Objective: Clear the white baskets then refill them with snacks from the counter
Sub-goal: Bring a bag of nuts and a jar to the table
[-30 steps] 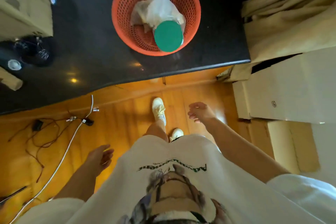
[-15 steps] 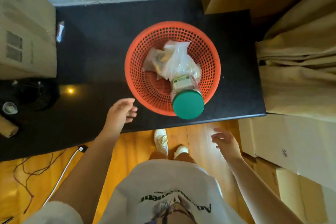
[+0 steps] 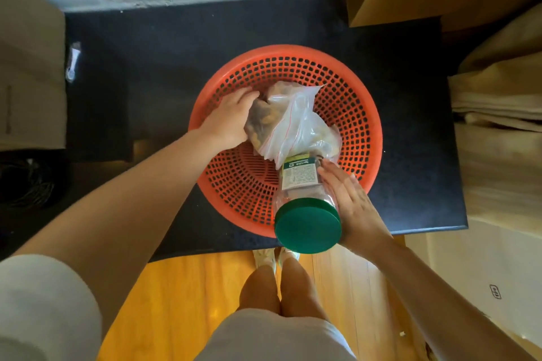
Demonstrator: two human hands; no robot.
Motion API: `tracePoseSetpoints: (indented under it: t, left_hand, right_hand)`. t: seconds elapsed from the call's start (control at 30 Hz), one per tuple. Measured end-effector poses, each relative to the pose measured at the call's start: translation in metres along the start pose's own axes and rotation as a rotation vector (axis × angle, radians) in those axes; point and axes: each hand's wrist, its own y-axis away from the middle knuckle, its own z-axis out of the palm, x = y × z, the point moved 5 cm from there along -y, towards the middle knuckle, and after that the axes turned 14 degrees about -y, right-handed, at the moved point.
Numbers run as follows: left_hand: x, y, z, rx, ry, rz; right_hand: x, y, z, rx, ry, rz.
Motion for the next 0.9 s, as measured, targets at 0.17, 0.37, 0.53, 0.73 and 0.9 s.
tracePoseSetpoints:
  t: [0.17, 0.37, 0.53, 0.73, 0.9]
  left_hand:
    - [-0.001, -0.022, 0.008, -0.129, -0.172, 0.136]
    - [0.005, -0.03, -0.005, -0.09, -0.318, 0.138]
    - [0.012, -0.022, -0.017, 0.025, -0.448, 0.155]
    - [0.0, 0.013, -0.033, 0.121, -0.234, -0.013]
    - [0.005, 0.071, -0.057, 0.257, 0.395, -0.202]
  right_hand:
    - [0.0, -0.012, -0.006, -0.054, -0.01, -0.057]
    - [-0.004, -0.024, -0.006, -0.169, 0.053, -0.09]
    - [-0.014, -0.028, -0.006, -0.097, 0.083, -0.22]
    - [-0.015, -0.019, -0.02, 0.02, -0.486, 0.064]
    - [-0.031, 0.009, -0.049, 0.263, -1.109, 0.219]
